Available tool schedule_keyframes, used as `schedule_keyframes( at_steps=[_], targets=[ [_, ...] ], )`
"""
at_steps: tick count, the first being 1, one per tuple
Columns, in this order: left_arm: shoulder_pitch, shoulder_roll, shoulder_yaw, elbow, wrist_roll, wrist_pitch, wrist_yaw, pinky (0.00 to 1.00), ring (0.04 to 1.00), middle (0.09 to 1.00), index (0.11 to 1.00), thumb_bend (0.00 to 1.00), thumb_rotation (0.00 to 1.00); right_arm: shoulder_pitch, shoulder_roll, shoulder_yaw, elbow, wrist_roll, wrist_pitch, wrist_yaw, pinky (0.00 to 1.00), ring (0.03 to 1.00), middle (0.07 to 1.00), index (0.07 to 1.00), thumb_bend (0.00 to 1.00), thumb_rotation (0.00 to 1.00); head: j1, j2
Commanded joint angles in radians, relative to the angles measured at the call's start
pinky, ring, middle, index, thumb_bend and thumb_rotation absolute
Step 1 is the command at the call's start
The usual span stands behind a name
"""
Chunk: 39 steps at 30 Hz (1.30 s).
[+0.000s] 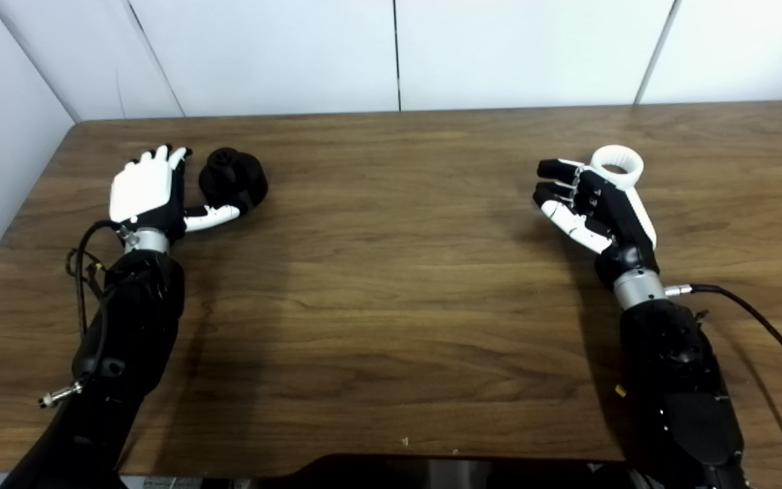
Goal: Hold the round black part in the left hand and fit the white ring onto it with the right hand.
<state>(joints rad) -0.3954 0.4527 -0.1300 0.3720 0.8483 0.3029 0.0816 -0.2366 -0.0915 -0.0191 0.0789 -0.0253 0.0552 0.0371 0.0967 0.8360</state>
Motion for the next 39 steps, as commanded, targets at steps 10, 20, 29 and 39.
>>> schedule_keyframes(
  at_steps=[10, 20, 29, 39],
  targets=[
    [-0.084, 0.022, -0.012, 0.029, -0.015, -0.003, 0.036, 1.00, 1.000, 1.000, 0.924, 1.00, 0.65, -0.044, -0.009, -0.001, -0.036, 0.009, -0.040, 0.006, 0.69, 0.733, 0.761, 0.708, 0.54, 0.29, -0.004, 0.004],
    [-0.106, 0.000, 0.010, 0.077, -0.101, -0.030, 0.061, 1.00, 1.000, 1.000, 0.901, 1.00, 0.63, -0.041, -0.009, 0.000, -0.040, 0.005, -0.040, 0.003, 0.68, 0.726, 0.757, 0.704, 0.55, 0.29, -0.009, 0.005],
    [-0.115, -0.027, 0.033, 0.123, -0.196, -0.082, 0.106, 1.00, 1.000, 1.000, 0.856, 1.00, 0.52, -0.038, -0.012, 0.000, -0.049, -0.006, -0.036, -0.002, 0.68, 0.726, 0.755, 0.701, 0.54, 0.29, -0.016, 0.010],
    [-0.115, -0.041, 0.024, 0.151, -0.241, -0.115, 0.138, 1.00, 1.000, 1.000, 0.828, 1.00, 0.47, -0.034, -0.022, 0.001, -0.059, -0.005, -0.035, 0.002, 0.68, 0.732, 0.756, 0.704, 0.56, 0.32, -0.022, 0.016]
  ],
)
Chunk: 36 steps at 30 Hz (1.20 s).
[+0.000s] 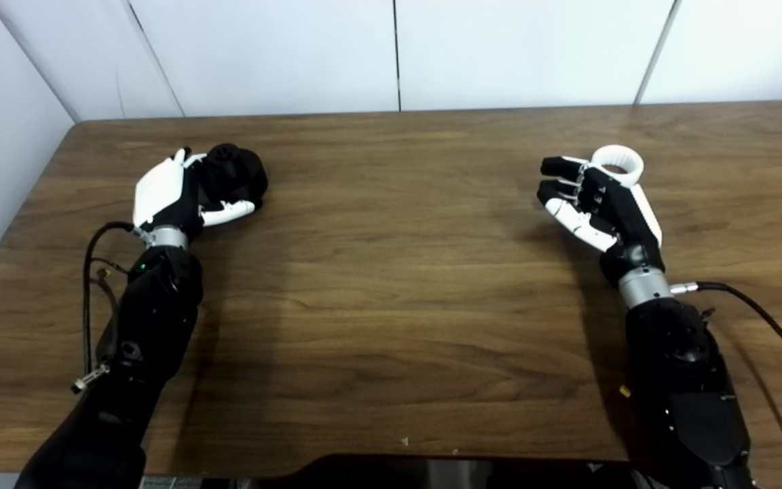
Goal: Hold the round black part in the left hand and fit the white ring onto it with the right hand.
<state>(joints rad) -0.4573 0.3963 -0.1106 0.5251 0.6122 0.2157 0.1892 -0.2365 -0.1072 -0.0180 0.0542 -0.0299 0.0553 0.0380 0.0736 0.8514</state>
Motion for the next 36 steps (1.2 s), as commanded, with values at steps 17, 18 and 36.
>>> schedule_keyframes(
  at_steps=[17, 18, 36],
  targets=[
    [-0.041, -0.003, 0.005, 0.011, -0.051, -0.074, 0.075, 1.00, 1.000, 1.000, 0.741, 0.97, 0.31, -0.031, -0.014, -0.002, -0.043, -0.005, -0.038, 0.005, 0.67, 0.732, 0.752, 0.708, 0.55, 0.31, 0.002, 0.006],
    [-0.040, -0.003, 0.006, 0.013, -0.053, -0.078, 0.079, 1.00, 1.000, 1.000, 0.735, 0.96, 0.30, -0.031, -0.015, -0.002, -0.043, -0.004, -0.037, 0.006, 0.68, 0.735, 0.754, 0.707, 0.55, 0.31, 0.002, 0.006],
    [-0.035, -0.007, -0.001, 0.011, -0.077, -0.070, 0.073, 1.00, 1.000, 1.000, 0.701, 0.93, 0.31, -0.041, -0.018, -0.004, -0.038, -0.001, -0.030, 0.007, 0.69, 0.744, 0.758, 0.698, 0.59, 0.35, 0.000, 0.010]
  ],
)
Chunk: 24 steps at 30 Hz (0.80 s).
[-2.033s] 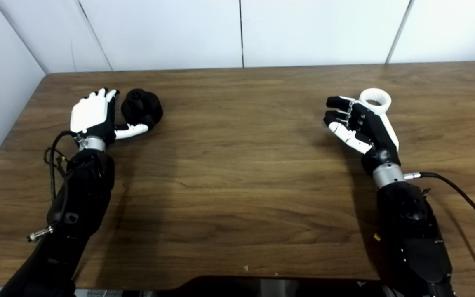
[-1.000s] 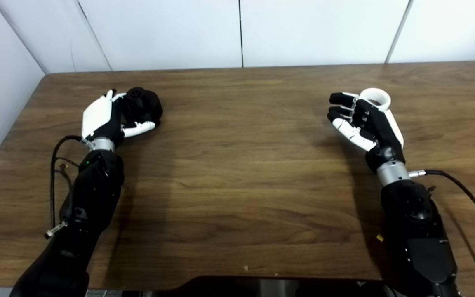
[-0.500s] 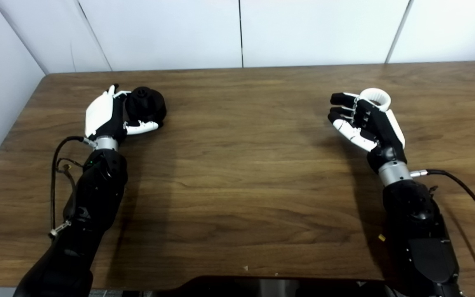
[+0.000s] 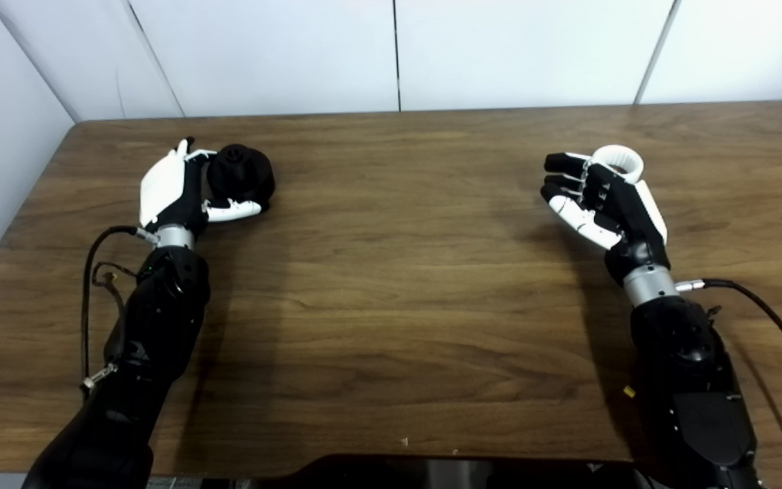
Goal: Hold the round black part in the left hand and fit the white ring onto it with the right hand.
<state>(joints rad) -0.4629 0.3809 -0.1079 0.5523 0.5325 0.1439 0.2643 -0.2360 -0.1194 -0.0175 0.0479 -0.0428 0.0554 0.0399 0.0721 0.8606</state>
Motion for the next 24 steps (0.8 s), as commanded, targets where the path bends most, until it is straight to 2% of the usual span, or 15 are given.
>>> schedule_keyframes(
  at_steps=[1, 7, 13, 24],
  targets=[
    [-0.028, 0.008, -0.007, -0.020, 0.005, 0.007, -0.006, 1.00, 1.000, 1.000, 0.703, 0.93, 0.31, -0.043, -0.007, -0.006, -0.030, 0.015, -0.031, 0.007, 0.69, 0.745, 0.758, 0.698, 0.59, 0.35, 0.001, 0.002],
    [-0.017, -0.007, -0.016, -0.019, -0.014, -0.003, -0.032, 1.00, 1.000, 1.000, 0.702, 0.96, 0.31, -0.049, -0.006, -0.011, -0.031, 0.028, -0.025, 0.005, 0.69, 0.749, 0.753, 0.698, 0.57, 0.30, 0.001, 0.000],
    [-0.011, -0.023, -0.046, -0.012, -0.013, -0.006, -0.040, 1.00, 1.000, 1.000, 0.709, 0.96, 0.34, -0.054, -0.004, -0.012, -0.028, 0.034, -0.027, 0.006, 0.67, 0.740, 0.754, 0.697, 0.61, 0.33, -0.003, -0.001],
    [0.010, -0.062, -0.072, -0.042, -0.050, -0.058, -0.066, 1.00, 1.000, 1.000, 0.700, 0.99, 0.33, -0.046, -0.008, -0.007, -0.034, 0.028, -0.027, 0.005, 0.69, 0.744, 0.757, 0.701, 0.58, 0.32, -0.003, -0.002]
  ],
)
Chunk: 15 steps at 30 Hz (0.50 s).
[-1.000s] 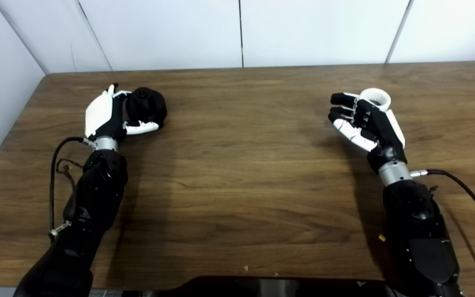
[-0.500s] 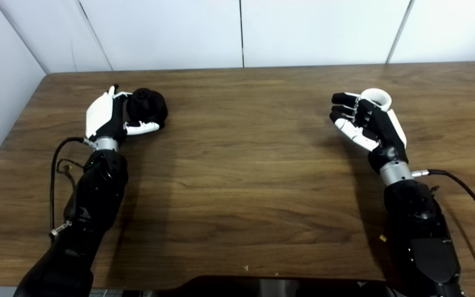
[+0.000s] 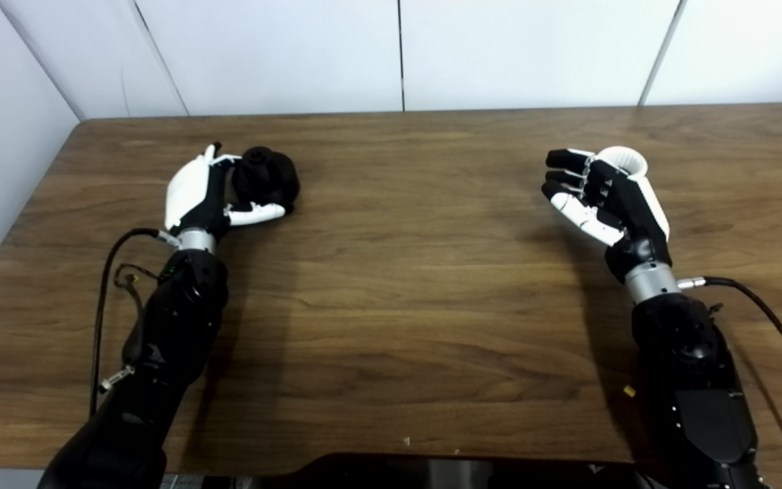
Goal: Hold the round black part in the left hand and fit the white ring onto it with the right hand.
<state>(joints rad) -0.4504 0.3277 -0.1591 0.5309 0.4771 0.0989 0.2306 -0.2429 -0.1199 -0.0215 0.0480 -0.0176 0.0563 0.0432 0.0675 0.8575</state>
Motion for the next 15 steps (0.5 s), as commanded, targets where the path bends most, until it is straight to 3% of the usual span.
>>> schedule_keyframes(
  at_steps=[1, 15],
  targets=[
    [0.001, -0.012, -0.025, -0.031, 0.005, -0.014, -0.038, 1.00, 1.000, 1.000, 0.701, 0.99, 0.32, -0.039, -0.007, -0.003, -0.032, 0.001, -0.028, 0.001, 0.69, 0.742, 0.757, 0.701, 0.58, 0.32, 0.001, 0.001],
    [0.034, -0.048, -0.071, -0.095, -0.008, -0.048, -0.093, 1.00, 1.000, 1.000, 0.704, 1.00, 0.34, -0.036, -0.005, -0.001, -0.034, -0.005, -0.034, 0.001, 0.69, 0.740, 0.758, 0.706, 0.57, 0.32, 0.000, 0.001]
  ],
)
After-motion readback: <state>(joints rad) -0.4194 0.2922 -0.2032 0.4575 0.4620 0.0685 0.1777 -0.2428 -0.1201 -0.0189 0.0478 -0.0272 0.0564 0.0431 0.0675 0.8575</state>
